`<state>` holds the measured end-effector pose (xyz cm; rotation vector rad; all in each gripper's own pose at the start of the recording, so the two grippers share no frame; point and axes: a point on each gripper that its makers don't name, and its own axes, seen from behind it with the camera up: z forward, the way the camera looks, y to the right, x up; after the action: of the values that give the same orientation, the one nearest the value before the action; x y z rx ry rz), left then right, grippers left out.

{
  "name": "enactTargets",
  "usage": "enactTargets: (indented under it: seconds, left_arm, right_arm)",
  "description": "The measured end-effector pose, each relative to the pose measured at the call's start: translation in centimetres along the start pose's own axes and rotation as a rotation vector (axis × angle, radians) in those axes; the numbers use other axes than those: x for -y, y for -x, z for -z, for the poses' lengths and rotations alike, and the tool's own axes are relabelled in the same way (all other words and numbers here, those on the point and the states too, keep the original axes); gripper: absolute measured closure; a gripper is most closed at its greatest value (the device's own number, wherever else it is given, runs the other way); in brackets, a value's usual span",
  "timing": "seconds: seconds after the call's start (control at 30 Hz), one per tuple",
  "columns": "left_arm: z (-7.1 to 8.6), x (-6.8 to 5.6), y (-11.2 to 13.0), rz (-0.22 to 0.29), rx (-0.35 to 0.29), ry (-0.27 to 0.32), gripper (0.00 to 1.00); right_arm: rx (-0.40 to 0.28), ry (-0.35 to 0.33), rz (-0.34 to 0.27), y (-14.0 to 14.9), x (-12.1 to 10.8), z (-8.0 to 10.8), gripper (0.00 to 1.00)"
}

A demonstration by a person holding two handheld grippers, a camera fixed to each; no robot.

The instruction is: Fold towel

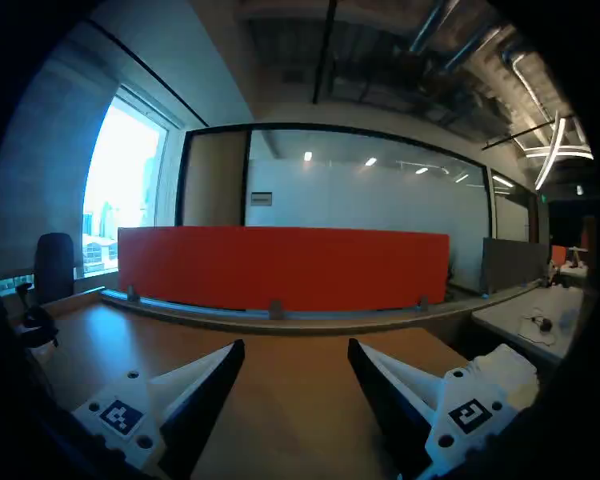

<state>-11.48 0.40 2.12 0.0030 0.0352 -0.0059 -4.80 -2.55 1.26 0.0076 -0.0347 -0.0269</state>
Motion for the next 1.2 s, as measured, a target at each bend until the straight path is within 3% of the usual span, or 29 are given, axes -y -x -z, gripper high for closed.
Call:
enactTargets:
  seconds: [0.7, 1.2]
  left_arm:
    - [0.0, -0.1, 0.2, -0.003, 0.001, 0.003, 0.02]
    - [0.0, -0.1, 0.2, -0.003, 0.001, 0.002, 0.02]
  right_arm:
    - [-0.021, -0.006, 0.037, 1.6, -0.8, -0.3, 0.0]
    - [-0.03, 0.008, -0.06, 6.8, -3.3, -0.5, 0.0]
